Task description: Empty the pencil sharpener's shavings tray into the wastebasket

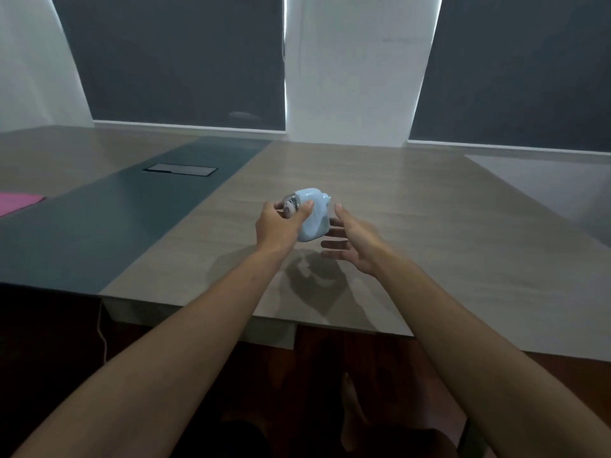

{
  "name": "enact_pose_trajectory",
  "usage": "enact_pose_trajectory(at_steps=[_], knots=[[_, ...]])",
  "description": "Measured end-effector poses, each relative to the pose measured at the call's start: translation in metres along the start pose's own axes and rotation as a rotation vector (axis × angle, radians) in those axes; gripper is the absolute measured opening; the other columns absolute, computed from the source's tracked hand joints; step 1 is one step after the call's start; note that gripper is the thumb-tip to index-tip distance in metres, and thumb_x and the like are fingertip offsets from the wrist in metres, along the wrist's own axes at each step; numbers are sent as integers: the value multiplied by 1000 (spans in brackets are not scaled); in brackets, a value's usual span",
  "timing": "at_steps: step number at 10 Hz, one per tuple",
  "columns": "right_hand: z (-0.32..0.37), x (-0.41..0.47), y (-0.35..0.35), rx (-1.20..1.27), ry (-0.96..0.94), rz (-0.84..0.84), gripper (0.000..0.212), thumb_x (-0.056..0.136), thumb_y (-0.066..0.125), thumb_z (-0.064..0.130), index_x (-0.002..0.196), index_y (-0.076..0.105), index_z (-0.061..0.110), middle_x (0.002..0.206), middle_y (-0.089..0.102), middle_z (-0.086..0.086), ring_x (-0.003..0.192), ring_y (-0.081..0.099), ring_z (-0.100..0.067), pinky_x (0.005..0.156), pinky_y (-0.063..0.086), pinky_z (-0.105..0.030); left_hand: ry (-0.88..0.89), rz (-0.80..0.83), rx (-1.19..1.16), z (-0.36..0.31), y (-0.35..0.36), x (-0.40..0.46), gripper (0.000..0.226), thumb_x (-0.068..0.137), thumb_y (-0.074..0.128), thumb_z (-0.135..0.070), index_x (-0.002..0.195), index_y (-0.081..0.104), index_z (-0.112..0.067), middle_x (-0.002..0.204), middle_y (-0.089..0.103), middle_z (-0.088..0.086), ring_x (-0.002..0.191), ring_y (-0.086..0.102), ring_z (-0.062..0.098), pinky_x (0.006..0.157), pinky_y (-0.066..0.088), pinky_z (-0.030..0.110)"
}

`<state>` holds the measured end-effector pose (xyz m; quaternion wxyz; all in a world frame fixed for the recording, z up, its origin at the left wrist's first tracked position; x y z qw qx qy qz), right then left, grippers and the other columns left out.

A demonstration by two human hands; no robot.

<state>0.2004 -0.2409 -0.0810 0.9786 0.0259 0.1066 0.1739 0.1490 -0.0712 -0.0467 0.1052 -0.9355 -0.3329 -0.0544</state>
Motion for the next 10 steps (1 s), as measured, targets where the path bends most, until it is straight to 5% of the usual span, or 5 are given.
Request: enact_pose_trajectory(at_steps=[2,4,8,9,10], knots=[[-7,-1,50,-28,-18,6,52,98,47,42,128,57,1,122,60,-18,96,62,-31,81,58,-44,74,-149,189,7,-84,0,61,75,74,-45,122,57,-10,117,62,3,103,61,22,76,50,20],[-15,-5,86,-118,-47,54,50,100,45,38,130,56,0,123,59,-17,105,60,-32,79,56,-41,41,-353,354,33,-171,-10,61,76,74,-39,122,52,-4,125,55,16,109,58,34,91,44,38],[-5,-4,48,-165,-132,-82,40,98,49,33,118,61,0,111,63,-15,90,64,-27,75,57,-39,-16,-379,413,51,-199,-18,82,71,77,-40,136,44,-3,134,48,17,120,53,35,97,42,38],[15,-12,19,-428,-253,-200,39,96,50,37,109,66,4,108,67,-11,92,64,-28,87,55,-43,158,-451,562,17,-189,-24,97,71,69,-54,145,34,-2,144,42,19,133,41,36,111,34,45],[32,-26,-10,-831,-372,-334,41,97,46,36,115,67,5,113,68,-12,111,60,-31,86,42,-29,434,-345,715,-25,-136,-28,84,78,60,-56,141,42,-3,147,43,17,139,37,34,118,22,47]])
Point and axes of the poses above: each hand's wrist, its own x-axis towards the middle knuckle, its own y-axis out of the palm, z = x × y, the point moved 10 cm from there along x, towards the middle knuckle
